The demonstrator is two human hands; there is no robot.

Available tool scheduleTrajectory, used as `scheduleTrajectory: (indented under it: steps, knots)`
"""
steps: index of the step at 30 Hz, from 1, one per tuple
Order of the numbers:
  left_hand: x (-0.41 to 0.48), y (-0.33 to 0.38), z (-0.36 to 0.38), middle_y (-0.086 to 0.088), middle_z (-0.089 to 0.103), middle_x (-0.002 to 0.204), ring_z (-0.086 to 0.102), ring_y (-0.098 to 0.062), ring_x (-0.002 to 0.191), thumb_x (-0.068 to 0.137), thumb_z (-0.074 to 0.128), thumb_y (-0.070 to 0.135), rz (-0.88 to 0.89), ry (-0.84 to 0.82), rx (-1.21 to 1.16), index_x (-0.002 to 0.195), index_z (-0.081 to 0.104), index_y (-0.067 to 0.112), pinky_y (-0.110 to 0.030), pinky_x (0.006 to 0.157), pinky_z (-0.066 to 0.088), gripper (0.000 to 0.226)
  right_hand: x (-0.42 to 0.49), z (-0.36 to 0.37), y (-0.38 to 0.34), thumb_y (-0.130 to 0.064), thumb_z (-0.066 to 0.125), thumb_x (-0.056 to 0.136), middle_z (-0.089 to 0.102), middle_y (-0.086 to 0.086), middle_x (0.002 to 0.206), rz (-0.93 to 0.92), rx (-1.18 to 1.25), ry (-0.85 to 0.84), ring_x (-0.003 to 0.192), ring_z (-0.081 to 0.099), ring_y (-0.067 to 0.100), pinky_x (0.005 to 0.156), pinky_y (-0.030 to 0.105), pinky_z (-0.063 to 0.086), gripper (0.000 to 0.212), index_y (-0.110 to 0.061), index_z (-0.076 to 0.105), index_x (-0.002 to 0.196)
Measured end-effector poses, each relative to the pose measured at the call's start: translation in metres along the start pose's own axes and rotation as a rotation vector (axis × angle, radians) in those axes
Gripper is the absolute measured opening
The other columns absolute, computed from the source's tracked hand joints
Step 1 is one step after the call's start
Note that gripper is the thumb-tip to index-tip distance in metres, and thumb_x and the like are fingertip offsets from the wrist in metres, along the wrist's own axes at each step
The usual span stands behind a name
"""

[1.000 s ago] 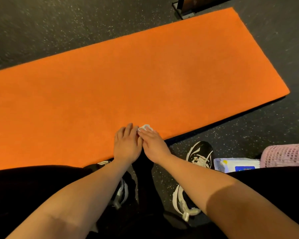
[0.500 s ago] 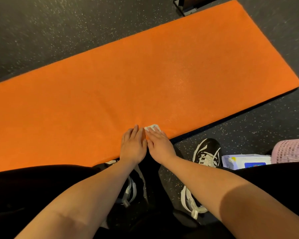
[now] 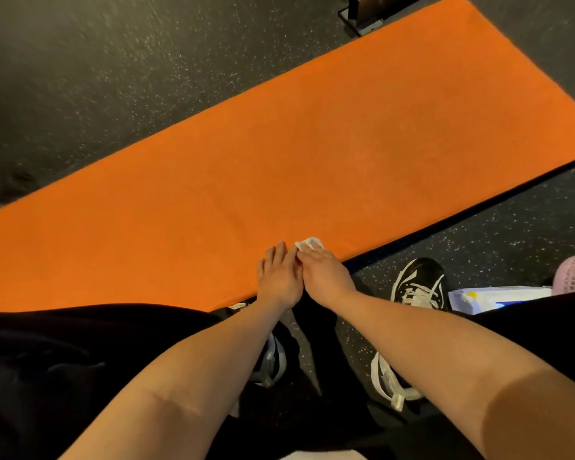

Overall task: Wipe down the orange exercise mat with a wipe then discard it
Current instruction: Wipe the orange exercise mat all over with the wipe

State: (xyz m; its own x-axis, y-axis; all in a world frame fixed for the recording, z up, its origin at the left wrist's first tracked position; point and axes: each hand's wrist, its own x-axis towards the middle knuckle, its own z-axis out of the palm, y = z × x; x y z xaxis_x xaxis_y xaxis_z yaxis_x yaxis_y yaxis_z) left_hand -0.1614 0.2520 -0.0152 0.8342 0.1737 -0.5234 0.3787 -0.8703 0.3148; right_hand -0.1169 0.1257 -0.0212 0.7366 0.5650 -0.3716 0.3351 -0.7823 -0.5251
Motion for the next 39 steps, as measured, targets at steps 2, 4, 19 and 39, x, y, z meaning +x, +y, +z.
scheduleTrajectory:
  steps: [2, 4, 19, 39]
  knots:
    - [0.000, 0.001, -0.003, -0.002, 0.002, 0.169, -0.004, -0.026, 0.155, 0.107, 0.028, 0.044, -0.014, -0.020, -0.005, 0.160, 0.018, 0.028, -0.049, 0.124, 0.002, 0.056, 0.001, -0.003, 0.011, -0.029, 0.032, 0.110, 0.016, -0.008, 0.169, -0.031, -0.053, -0.032, 0.156, 0.005, 0.013, 0.126, 0.040, 0.009, 0.050, -0.023, 0.027, 0.160]
    - [-0.001, 0.003, -0.006, -0.001, 0.001, 0.169, -0.004, -0.027, 0.155, 0.107, 0.029, 0.044, -0.018, -0.052, 0.013, 0.159, 0.020, 0.028, -0.050, 0.123, 0.003, 0.055, 0.003, -0.009, 0.026, -0.041, 0.034, 0.109, 0.007, -0.010, 0.169, 0.037, -0.109, -0.041, 0.157, -0.001, 0.016, 0.126, 0.045, 0.004, 0.056, -0.025, 0.020, 0.161]
    - [-0.009, 0.007, -0.003, -0.001, 0.008, 0.169, -0.001, -0.024, 0.155, 0.109, 0.028, 0.042, -0.026, -0.014, -0.047, 0.158, 0.028, 0.027, -0.049, 0.124, 0.003, 0.051, -0.010, -0.020, 0.034, -0.031, 0.030, 0.109, -0.001, -0.006, 0.170, 0.196, -0.040, -0.007, 0.156, -0.008, 0.019, 0.126, 0.047, 0.001, 0.059, -0.024, 0.008, 0.163]
    - [-0.010, 0.006, -0.003, 0.001, 0.010, 0.168, 0.002, -0.022, 0.155, 0.107, 0.033, 0.031, -0.017, 0.016, -0.033, 0.157, 0.026, 0.028, -0.046, 0.124, 0.004, 0.051, -0.030, -0.009, 0.007, -0.035, 0.032, 0.108, 0.012, -0.003, 0.169, 0.061, -0.031, 0.011, 0.157, 0.001, 0.021, 0.127, 0.039, 0.008, 0.059, -0.020, 0.015, 0.163]
